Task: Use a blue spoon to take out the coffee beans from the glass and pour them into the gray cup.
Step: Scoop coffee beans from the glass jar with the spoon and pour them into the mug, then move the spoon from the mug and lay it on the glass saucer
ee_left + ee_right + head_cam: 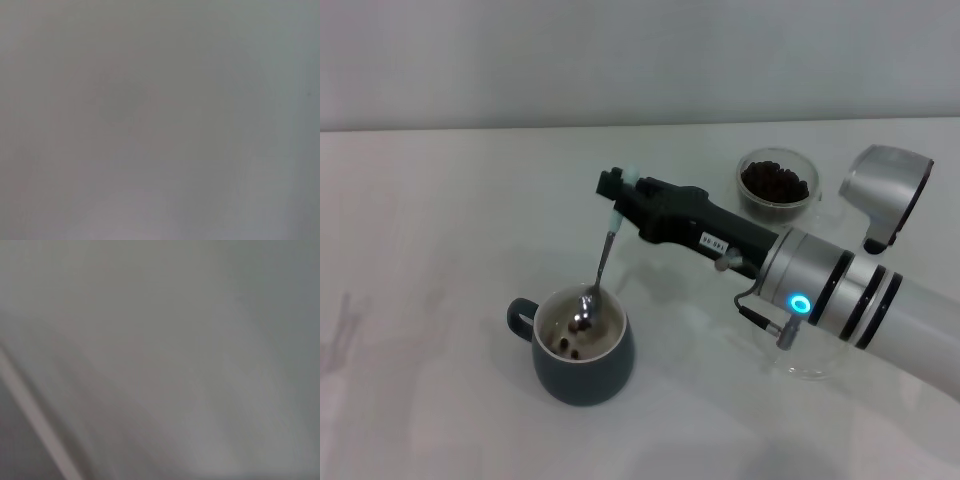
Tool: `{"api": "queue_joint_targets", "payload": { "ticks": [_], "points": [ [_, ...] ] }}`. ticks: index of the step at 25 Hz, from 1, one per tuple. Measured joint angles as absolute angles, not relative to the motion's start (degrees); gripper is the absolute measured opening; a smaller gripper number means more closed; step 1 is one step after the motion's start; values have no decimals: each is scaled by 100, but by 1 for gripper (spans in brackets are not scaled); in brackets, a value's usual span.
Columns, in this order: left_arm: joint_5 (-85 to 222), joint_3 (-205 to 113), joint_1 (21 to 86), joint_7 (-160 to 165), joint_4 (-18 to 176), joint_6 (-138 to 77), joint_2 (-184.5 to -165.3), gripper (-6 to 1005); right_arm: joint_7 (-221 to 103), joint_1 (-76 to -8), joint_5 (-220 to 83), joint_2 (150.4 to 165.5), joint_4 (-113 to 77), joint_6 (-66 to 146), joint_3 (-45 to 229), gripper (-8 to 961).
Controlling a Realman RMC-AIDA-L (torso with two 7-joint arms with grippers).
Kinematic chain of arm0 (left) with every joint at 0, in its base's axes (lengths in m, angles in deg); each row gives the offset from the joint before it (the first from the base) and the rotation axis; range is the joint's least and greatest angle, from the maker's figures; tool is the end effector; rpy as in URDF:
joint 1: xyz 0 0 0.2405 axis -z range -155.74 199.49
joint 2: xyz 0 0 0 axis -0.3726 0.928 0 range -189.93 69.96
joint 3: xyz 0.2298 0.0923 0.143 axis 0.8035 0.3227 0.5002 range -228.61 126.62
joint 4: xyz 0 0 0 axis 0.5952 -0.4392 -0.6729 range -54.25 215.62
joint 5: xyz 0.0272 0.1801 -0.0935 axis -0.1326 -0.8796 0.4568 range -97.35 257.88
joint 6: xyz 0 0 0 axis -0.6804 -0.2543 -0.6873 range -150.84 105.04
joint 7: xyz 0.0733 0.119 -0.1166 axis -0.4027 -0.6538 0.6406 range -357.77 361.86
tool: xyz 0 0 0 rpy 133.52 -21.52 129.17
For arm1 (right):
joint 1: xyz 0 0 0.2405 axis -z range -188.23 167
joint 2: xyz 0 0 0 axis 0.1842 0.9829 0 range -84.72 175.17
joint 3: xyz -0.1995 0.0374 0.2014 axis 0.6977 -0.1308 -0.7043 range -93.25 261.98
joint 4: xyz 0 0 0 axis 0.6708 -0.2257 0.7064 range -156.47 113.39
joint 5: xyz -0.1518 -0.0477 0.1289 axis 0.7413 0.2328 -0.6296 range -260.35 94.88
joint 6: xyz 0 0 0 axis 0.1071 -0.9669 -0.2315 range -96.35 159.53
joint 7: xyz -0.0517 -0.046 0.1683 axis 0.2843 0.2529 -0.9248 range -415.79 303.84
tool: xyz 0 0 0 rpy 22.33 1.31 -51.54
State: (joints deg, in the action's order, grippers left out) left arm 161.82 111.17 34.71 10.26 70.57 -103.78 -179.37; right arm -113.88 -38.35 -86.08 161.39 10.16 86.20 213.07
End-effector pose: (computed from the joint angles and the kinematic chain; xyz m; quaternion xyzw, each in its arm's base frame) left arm -0.3878 0.2830 -0.0184 -0.6324 -0.2691 -0.3121 0.6559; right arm 0.1996 0.3659 -0.1238 -0.8080 0.3529 0.4285 0.1976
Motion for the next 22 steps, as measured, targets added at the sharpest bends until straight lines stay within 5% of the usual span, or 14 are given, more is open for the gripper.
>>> {"api": "queue_joint_targets", "payload": {
  "ticks": [15, 22],
  "points": [
    [16184, 11116, 3507, 1023, 7058, -10378, -17934, 860, -12339, -3372, -8453, 16028, -479, 11181, 19929, 152],
    [16182, 11116, 3527, 1037, 7058, -10372, -17934, 862, -12650, -3420, -8420, 15741, -1478, 11311, 19619, 161]
  ]
}}
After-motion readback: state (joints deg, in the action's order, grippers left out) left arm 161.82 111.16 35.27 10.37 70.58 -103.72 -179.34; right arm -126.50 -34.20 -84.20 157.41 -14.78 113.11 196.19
